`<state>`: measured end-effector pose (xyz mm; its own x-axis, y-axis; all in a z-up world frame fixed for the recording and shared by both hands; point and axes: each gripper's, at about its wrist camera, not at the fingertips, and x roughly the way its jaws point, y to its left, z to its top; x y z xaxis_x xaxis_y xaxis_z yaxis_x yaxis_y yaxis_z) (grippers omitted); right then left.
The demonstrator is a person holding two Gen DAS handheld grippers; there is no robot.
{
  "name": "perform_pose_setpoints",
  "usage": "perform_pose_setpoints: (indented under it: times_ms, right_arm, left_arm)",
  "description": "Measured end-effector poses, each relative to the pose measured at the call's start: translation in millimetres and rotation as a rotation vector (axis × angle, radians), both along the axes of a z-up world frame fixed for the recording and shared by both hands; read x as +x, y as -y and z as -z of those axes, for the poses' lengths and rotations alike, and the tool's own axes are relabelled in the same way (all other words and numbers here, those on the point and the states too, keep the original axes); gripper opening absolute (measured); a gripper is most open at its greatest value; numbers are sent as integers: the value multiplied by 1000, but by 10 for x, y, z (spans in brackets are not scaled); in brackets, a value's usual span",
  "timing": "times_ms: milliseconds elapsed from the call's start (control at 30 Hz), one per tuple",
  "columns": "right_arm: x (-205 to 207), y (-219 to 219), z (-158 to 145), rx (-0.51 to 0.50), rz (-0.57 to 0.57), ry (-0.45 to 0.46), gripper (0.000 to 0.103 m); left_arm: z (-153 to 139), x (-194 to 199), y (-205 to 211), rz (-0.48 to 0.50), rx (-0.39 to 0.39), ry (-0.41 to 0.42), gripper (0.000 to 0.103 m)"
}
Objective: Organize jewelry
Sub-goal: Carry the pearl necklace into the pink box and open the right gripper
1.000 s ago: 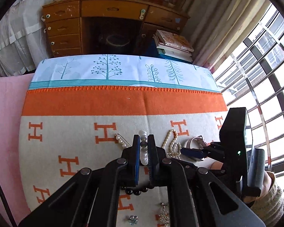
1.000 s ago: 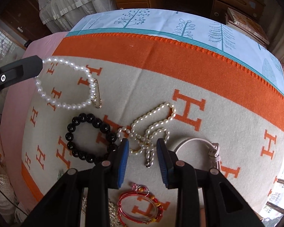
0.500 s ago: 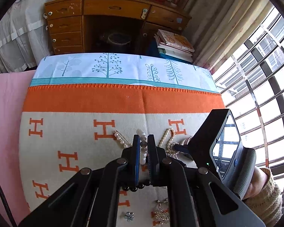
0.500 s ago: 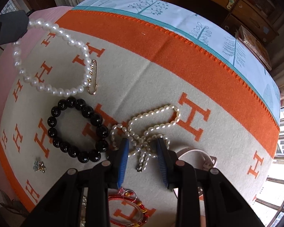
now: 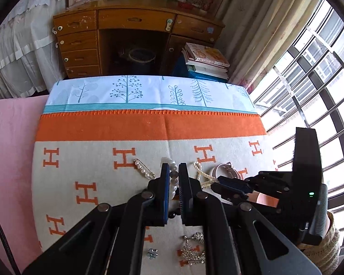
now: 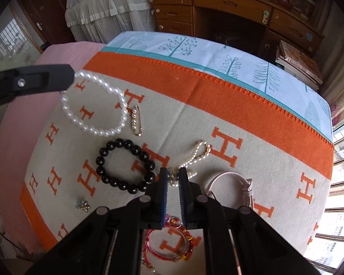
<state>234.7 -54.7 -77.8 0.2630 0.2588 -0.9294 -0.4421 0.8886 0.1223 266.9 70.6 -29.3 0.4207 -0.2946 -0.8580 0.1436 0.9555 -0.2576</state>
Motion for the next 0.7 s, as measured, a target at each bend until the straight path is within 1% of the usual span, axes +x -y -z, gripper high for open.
perform_pose_setpoints:
  times_ms: [200,267,367,467,533,600,700]
  right_arm:
    - [-487,333,-829,157,58,161,9]
    - [-665,477,-1062,204,79,209,9]
    - [-950,706,-1345,242,126,280,9]
    - [-1210,1003,-1505,269,185,323,9]
    - [-1377,1202,-1557,281,223,340,9]
    - [-1532,1387,-1579,282,261,359,9]
    - [-1747,1668,-1524,293,319,368,9]
  left_arm:
    - [-369,-290,311,57,-7,66,5]
    - [-489,-413,468,87,-16,88,5]
    - [-647,-598,753,141,-36,118,5]
    - [-741,-779,1071,205,-65,135,5]
    - [-761,-895,1301,251,-84,139,5]
    - [-731,-1003,1533,297,-98,133,5]
    - [-583,-1143,1870,357,-107,110,5]
